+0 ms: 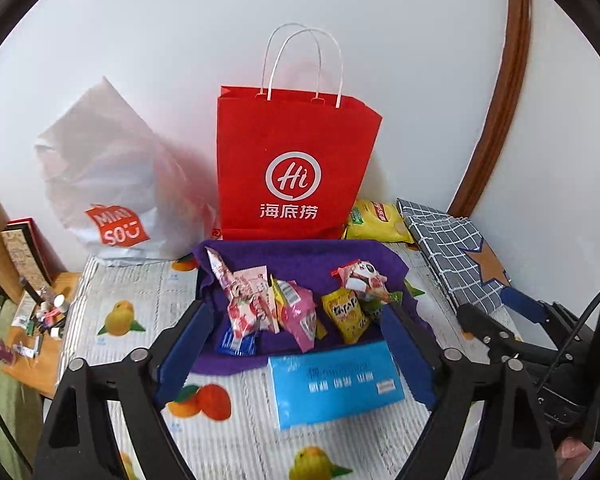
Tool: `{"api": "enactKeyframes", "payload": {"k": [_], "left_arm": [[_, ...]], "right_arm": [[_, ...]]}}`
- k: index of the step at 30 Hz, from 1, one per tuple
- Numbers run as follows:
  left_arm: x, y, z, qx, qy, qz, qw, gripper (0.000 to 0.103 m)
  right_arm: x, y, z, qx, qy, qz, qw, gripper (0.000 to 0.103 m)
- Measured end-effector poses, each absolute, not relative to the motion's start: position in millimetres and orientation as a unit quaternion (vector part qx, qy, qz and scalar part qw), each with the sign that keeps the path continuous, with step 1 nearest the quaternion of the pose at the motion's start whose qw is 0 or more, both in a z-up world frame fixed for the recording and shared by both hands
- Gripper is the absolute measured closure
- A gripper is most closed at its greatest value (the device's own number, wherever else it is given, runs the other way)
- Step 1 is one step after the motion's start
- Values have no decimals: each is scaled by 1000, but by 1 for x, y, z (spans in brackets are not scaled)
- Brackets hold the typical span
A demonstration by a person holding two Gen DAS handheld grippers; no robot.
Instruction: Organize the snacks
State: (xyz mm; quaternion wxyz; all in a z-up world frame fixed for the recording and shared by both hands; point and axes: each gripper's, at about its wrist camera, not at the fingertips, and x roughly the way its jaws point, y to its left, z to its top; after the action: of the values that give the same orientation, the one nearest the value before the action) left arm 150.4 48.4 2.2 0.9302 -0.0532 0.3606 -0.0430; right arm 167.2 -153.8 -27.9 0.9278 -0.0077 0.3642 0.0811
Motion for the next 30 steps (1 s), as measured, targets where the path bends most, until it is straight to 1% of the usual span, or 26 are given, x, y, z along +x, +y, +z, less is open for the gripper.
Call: {"api": "enactKeyframes", "payload": {"k": [4,7,9,13,18,21,30], "left_arm": [[121,43,7,-52,345,-39,936,12],[97,38,11,-51,332,-33,941,9],[83,36,12,-50,326,-32,943,8],[56,31,16,-47,315,-23,948,7],[32,19,21,-34,303,-22,952,7],[22,11,23,-23,296,-22,955,5],[11,3,23,-27,301,-27,953,5]], "right_arm": [[136,-159,-19,-2,357,70,931,24],[112,-162,-14,-3,354,70,932,20],[94,-164,-10,-3,343,66,937,6],[64,-169,-3,-6,321,63,945,0],[42,-179,3,4,326,60,943,0],[33,-184,6,7,322,59,945,0],[16,-192,9,11,317,57,946,0]]}}
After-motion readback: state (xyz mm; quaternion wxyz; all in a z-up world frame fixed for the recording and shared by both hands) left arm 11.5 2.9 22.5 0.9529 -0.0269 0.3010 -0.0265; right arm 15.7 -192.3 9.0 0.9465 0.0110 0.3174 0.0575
